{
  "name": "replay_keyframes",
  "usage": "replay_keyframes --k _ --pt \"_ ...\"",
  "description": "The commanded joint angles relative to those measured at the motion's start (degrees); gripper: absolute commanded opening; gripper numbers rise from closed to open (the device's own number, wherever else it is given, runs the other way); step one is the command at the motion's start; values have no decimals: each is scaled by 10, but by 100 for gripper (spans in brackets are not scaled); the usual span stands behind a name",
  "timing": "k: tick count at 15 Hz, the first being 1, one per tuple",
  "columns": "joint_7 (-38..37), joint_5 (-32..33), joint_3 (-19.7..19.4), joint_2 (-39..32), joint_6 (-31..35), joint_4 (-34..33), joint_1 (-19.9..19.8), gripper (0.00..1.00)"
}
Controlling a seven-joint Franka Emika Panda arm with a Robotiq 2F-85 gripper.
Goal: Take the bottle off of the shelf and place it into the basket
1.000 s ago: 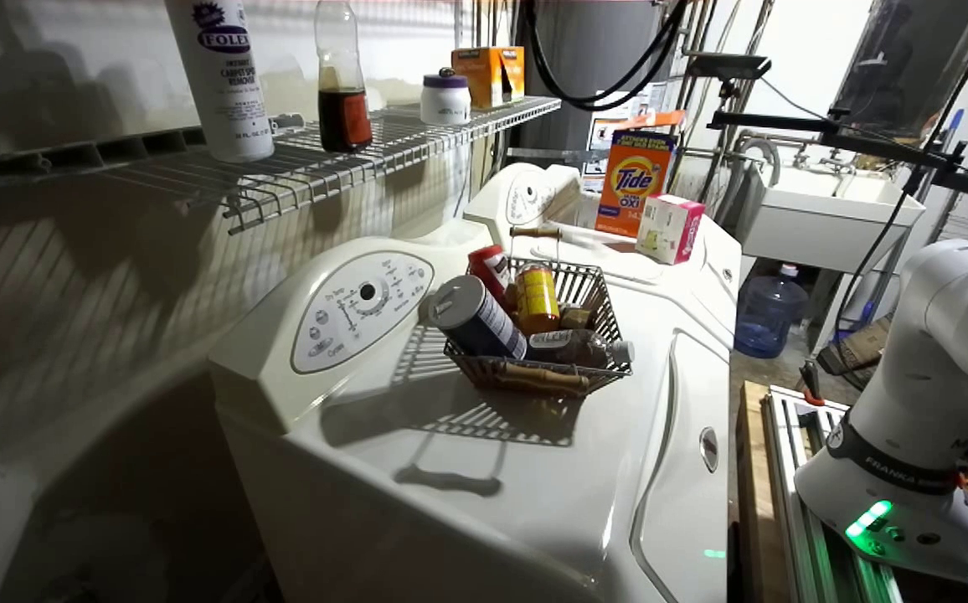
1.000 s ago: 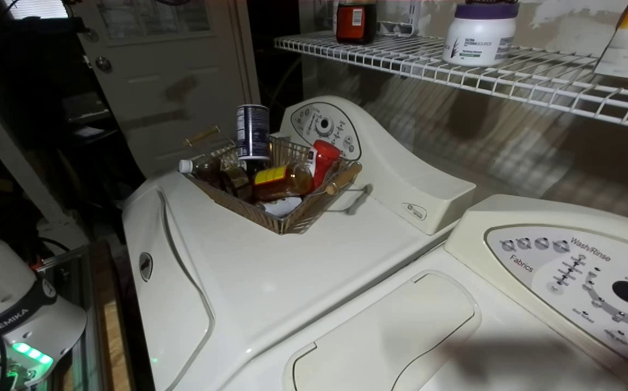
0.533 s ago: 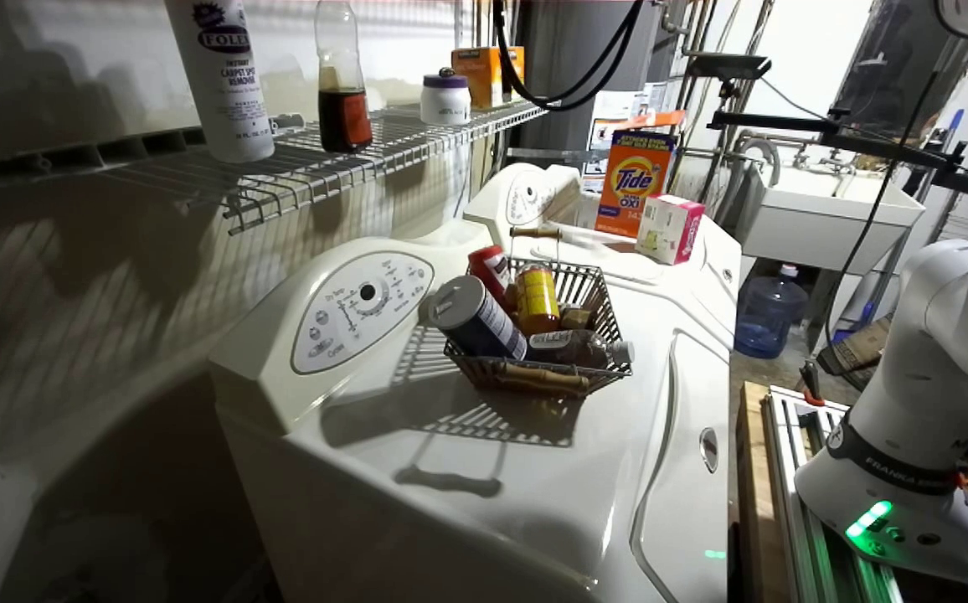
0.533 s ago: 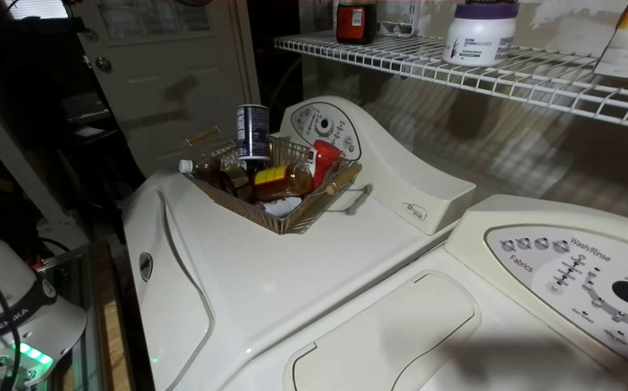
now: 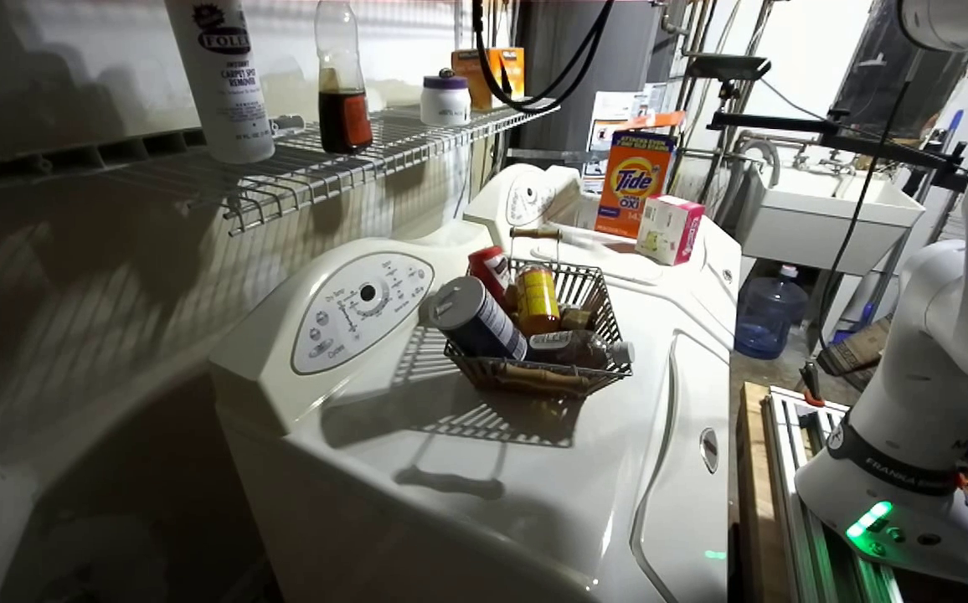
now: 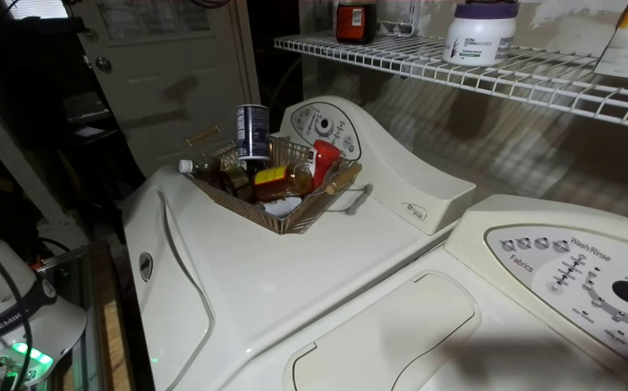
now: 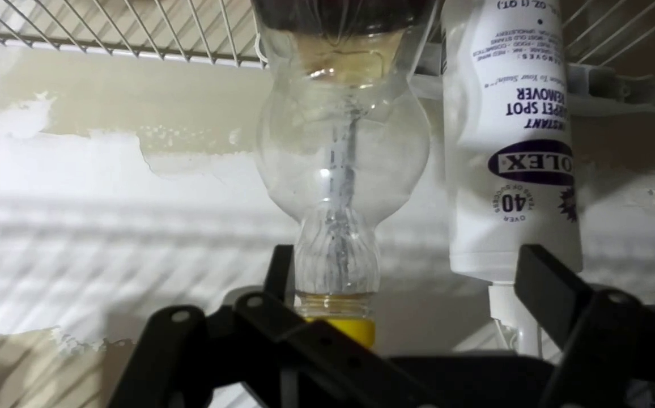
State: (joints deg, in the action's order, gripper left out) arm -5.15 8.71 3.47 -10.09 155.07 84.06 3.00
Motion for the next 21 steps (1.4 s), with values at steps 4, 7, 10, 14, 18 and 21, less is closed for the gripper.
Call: replay_keyframes --k 4,7,10,14,18,21 --pt "-14 7 -19 -34 -4 -49 12 100" --pt "-18 8 -15 -38 -3 -49 7 66" --pt "-19 5 -14 -40 -4 -50 6 45" --pt "-19 4 -14 -42 -4 -49 5 16" --pt "-22 6 -16 -41 -5 -49 5 66" --pt "-26 6 -16 -45 0 -52 6 84"
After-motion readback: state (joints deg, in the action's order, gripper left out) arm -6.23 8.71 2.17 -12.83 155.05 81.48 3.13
